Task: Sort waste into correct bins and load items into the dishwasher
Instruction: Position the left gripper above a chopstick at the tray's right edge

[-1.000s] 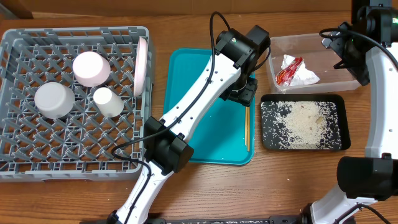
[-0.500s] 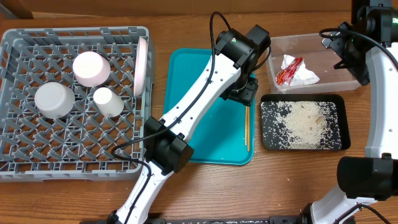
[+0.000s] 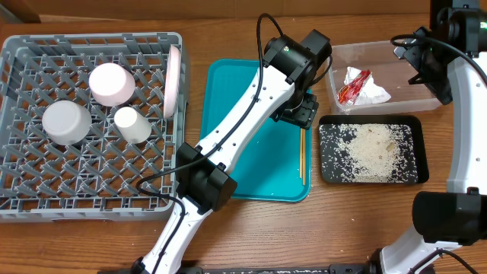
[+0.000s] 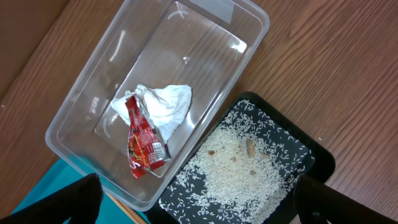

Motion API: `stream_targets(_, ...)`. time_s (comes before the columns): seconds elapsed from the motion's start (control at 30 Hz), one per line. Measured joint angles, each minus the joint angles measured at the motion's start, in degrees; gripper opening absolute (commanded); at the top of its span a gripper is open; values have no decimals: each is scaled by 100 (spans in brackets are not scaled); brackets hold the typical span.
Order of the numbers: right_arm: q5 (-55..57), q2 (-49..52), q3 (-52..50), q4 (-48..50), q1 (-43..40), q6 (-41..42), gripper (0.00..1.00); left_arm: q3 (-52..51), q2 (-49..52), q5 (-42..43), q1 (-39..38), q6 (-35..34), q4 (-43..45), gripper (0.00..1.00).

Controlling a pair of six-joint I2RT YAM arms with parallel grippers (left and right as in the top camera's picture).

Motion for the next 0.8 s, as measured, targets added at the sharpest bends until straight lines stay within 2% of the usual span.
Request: stream_targets(0.8,-2,0,0,2,0,2,100,0,0,0,0,0,9,78)
